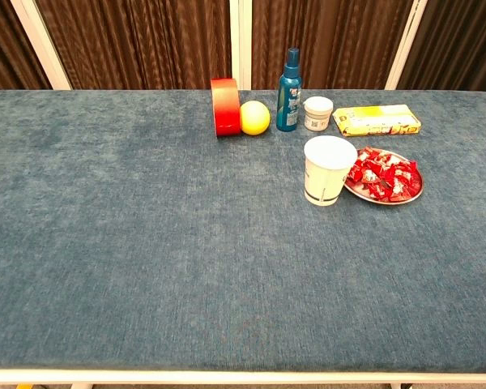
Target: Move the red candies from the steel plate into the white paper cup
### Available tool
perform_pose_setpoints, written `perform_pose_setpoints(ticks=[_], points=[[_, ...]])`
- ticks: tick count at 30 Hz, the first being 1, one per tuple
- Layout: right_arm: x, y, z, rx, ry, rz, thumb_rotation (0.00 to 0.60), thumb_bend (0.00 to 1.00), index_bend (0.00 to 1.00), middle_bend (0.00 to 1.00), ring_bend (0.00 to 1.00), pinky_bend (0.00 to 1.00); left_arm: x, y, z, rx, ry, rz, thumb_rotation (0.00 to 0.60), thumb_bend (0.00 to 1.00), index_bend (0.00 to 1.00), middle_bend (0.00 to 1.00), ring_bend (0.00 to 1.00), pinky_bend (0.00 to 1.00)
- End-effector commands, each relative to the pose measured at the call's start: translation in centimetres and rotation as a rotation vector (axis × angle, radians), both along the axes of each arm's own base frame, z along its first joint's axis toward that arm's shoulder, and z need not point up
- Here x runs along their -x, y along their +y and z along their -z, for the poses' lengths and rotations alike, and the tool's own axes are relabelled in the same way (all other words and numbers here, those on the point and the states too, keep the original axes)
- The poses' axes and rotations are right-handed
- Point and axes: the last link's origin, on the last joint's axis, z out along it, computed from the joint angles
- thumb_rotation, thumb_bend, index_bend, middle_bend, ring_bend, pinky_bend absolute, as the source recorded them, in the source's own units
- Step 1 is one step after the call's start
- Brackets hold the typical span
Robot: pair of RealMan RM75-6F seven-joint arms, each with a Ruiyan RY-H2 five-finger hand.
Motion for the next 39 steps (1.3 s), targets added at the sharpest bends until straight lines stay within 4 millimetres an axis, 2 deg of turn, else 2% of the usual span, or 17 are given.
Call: perform_pose_setpoints(ticks=[1,5,8,14,17,21,24,26,27,29,30,32,33,35,39], points=[[0.1,-0.1,0.2,-0.014,-0.006,0.006,0.6,0.16,0.18,0.21,0.06,0.22,0.1,0.0,0.1,0.002,0.001,-0.002,0.6,0.0,0.26,0.15,0.09,0.13],[-0.2,-0.7,0.3,-0.036,-0.015,-0.007,0.6,0.16,0.18,0.21,0.06,0.22,0.1,-0.1,0.0,0.002,0.0,-0.002,0.6,0.0,0.26,0.15,0.09,0.13],[-0.9,-2.1,0.8,-0.078,0.005,-0.036,0.6,0.16,0.18,0.22,0.07,0.22,0.0,-0.1,0.0,0.004,-0.003,-0.001,0.6,0.0,0.26,0.15,0.09,0.13],[-3.1,-7.2,3.8,-0.234,0.08,-0.098,0.6,0.16,0.22,0.26,0.1,0.26,0.1,-0.6,-0.1,0.002,-0.01,-0.008,0.6,0.0,0.26,0.15,0.09,0.13],[-4.4,-10.3,6.1,-0.304,0.127,-0.122,0.6,0.16,0.23,0.3,0.14,0.34,0.2,-0.6,-0.2,-0.001,-0.008,-0.016,0.6,0.0,0.26,0.15,0.09,0.13],[-5.8,-13.4,8.6,-0.366,0.178,-0.132,0.6,0.16,0.25,0.4,0.28,0.54,0.3,-0.8,-0.4,-0.003,-0.006,-0.018,0.6,0.0,0.26,0.15,0.09,0.13],[-6.6,-15.2,10.4,-0.411,0.229,-0.136,0.6,0.16,0.25,0.43,0.35,0.64,0.4,-0.8,-0.5,-0.008,-0.003,-0.021,0.6,0.0,0.26,0.15,0.09,0.13],[-7.0,-16.0,11.7,-0.434,0.268,-0.145,0.6,0.16,0.25,0.43,0.36,0.65,0.5,-0.8,-0.6,-0.012,-0.002,-0.024,0.6,0.0,0.26,0.15,0.09,0.13],[-7.2,-16.2,12.2,-0.444,0.277,-0.148,0.6,0.16,0.25,0.42,0.34,0.62,0.6,-0.8,-0.6,-0.011,0.0,-0.026,0.6,0.0,0.26,0.15,0.09,0.13],[-7.5,-16.4,13.3,-0.462,0.281,-0.153,0.6,0.15,0.26,0.34,0.22,0.44,0.6,-0.7,-0.6,-0.012,0.0,-0.027,0.6,0.0,0.26,0.15,0.09,0.13],[-7.6,-16.5,13.9,-0.464,0.285,-0.162,0.6,0.14,0.28,0.24,0.1,0.25,0.7,-0.7,-0.6,-0.013,-0.001,-0.029,0.6,0.0,0.26,0.15,0.09,0.13],[-7.8,-16.6,14.8,-0.463,0.283,-0.179,0.6,0.14,0.33,0.14,0.01,0.05,0.8,-0.8,-0.6,-0.013,-0.001,-0.031,0.6,0.0,0.26,0.15,0.09,0.13],[-7.7,-16.5,15.2,-0.464,0.278,-0.183,0.6,0.15,0.37,0.09,0.0,0.0,0.8,-0.8,-0.6,-0.012,-0.001,-0.032,0.6,0.0,0.26,0.15,0.09,0.13],[-7.6,-16.5,16.1,-0.469,0.262,-0.189,0.6,0.15,0.41,0.06,0.0,0.0,0.9,-0.8,-0.6,-0.01,0.0,-0.032,0.6,0.0,0.26,0.15,0.09,0.13],[-7.4,-16.6,17.6,-0.486,0.244,-0.188,0.6,0.15,0.42,0.03,0.0,0.0,0.9,-0.6,-0.7,-0.013,-0.001,-0.029,0.6,0.0,0.26,0.15,0.09,0.13]])
